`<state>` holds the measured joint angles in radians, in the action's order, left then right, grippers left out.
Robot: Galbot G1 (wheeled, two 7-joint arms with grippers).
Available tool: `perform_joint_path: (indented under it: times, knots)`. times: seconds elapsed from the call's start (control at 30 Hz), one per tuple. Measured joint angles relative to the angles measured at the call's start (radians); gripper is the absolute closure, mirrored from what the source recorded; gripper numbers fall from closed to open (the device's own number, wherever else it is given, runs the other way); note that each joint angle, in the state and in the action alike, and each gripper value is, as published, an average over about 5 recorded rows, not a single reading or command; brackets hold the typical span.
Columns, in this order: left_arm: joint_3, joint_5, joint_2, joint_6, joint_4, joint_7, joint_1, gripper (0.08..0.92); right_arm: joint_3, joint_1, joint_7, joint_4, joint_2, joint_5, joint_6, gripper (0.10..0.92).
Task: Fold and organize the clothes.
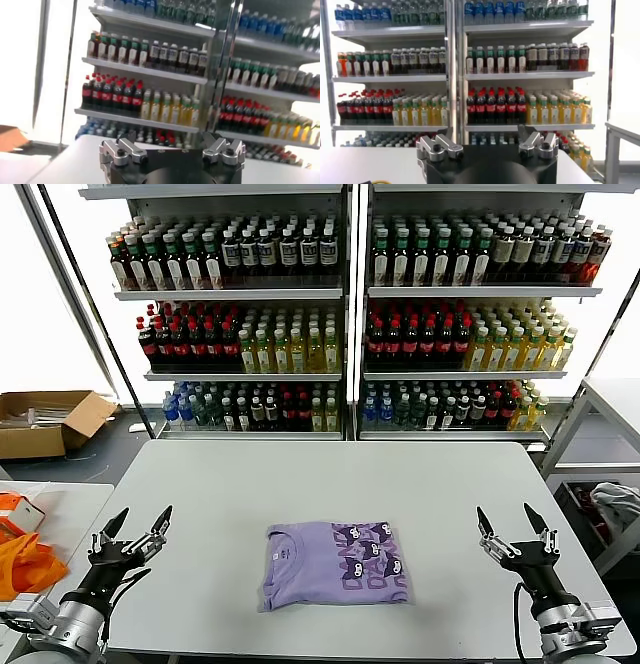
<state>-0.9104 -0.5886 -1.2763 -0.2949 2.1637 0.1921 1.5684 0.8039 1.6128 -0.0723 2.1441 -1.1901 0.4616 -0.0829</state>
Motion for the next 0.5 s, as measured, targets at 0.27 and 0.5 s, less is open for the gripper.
perform_joint_path:
  times: [0.27, 0.5]
  knots:
    - [-0.020, 0.081, -0.018, 0.077, 0.001, 0.004, 0.036, 0.177, 0.021, 0.027, -0.026, -0.006, -0.003, -0.020, 0.025, 0.203]
    - [-0.017, 0.127, -0.038, 0.115, 0.024, 0.030, 0.066, 0.177, 0.019, 0.046, -0.046, 0.006, -0.014, -0.051, 0.039, 0.203]
